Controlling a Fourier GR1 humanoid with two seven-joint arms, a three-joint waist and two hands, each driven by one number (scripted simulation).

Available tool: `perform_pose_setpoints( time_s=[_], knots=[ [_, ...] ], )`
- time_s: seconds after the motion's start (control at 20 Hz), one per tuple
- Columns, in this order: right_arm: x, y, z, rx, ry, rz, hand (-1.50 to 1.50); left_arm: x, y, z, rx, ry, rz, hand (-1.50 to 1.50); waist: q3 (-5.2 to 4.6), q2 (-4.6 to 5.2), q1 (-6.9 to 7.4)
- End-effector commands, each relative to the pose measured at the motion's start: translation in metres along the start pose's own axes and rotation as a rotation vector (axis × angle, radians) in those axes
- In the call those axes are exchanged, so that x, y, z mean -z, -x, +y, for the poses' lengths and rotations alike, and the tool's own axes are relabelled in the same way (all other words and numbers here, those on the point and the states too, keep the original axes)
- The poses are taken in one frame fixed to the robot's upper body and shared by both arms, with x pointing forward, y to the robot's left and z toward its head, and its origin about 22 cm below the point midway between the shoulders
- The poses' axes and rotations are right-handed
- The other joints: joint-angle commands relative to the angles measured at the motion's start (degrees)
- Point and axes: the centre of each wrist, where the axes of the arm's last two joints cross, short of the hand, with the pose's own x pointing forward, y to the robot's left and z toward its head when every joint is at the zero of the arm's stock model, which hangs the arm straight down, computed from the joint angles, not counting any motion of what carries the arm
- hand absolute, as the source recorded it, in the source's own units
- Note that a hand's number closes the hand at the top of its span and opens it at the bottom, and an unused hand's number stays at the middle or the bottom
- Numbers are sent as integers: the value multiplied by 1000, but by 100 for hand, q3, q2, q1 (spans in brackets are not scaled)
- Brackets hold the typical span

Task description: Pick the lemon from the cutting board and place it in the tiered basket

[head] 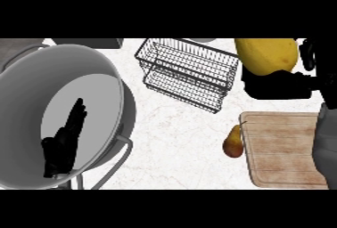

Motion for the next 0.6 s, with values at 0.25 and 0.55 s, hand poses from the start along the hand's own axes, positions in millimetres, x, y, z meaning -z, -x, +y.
perform_pose_setpoints(
  time_s=[0.25,0.55],
  knots=[
    [45,-15,46,-66,-119,63,150,-25,45,-14,-30,36,151,0,-92,94,38],
    [61,-27,79,-108,-143,92,150,-20,46,-23,6,19,156,0,-93,105,11]
  ],
)
